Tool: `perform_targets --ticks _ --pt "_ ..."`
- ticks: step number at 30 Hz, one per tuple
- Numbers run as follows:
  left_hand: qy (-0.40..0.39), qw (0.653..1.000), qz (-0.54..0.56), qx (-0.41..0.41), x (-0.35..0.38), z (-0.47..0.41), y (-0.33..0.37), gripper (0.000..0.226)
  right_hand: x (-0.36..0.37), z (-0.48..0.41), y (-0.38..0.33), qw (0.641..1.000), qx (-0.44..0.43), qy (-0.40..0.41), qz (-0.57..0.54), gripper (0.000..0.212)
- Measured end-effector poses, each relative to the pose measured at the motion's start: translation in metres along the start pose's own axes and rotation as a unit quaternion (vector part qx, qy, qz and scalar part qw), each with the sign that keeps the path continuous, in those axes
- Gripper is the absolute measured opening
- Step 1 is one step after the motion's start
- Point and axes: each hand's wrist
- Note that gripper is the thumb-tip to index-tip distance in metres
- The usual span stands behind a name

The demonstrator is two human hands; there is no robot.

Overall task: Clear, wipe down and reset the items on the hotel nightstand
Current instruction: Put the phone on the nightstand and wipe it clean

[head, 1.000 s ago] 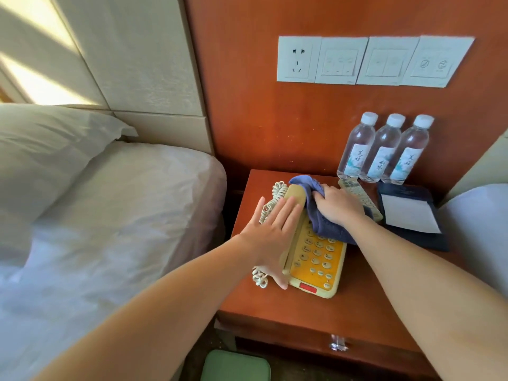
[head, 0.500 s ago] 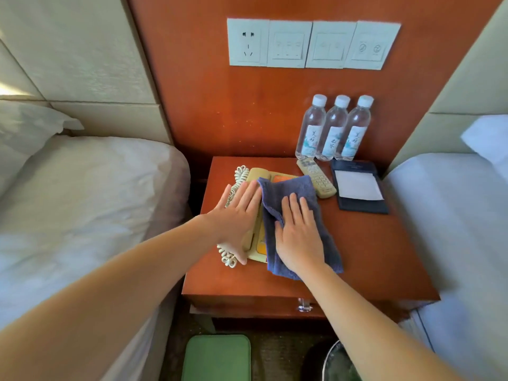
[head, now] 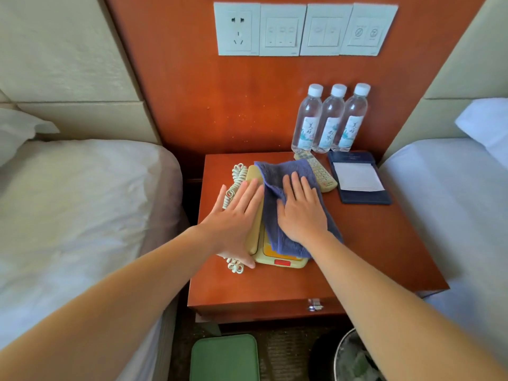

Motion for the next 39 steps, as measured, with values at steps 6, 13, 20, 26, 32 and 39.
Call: perform_targets --ticks 6,13,20,26,32,39 --pt "0.005 1.0 0.016 -0.018 0.001 0.002 0.001 0.156 -0.006 -0.012 0.002 0.997 -0.049 0.052 0.01 0.064" --pt "-0.004 0.999 0.031 -0.014 -0.001 0.003 0.001 0.156 0.0 0.017 -0.009 0.999 -0.042 0.028 0.013 0.059" --pt "-0.096 0.995 0.024 0.008 -0.013 -0.002 -0.004 0.155 0.029 0.085 -0.022 0.988 -0.092 0.123 0.016 0.048" --pt "-0.101 0.994 0.044 0.003 -0.013 -0.001 -0.003 0.152 0.047 0.116 -0.02 0.979 -0.129 0.159 0.009 0.046" --pt "-0.104 0.993 0.048 0.002 -0.015 0.001 -0.004 0.147 0.048 0.113 -0.012 0.978 -0.104 0.153 -0.1 0.064" --pt "-0.107 0.993 0.047 0.007 -0.016 0.0 -0.003 0.153 0.019 0.105 -0.003 0.9 0.096 0.056 -0.421 0.078"
Point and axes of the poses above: each hand's wrist, its own z-axis away from the middle knuckle, its own x-axis out of the palm, y = z × x, and after that the axes turned 1 degree about -x, right-handed
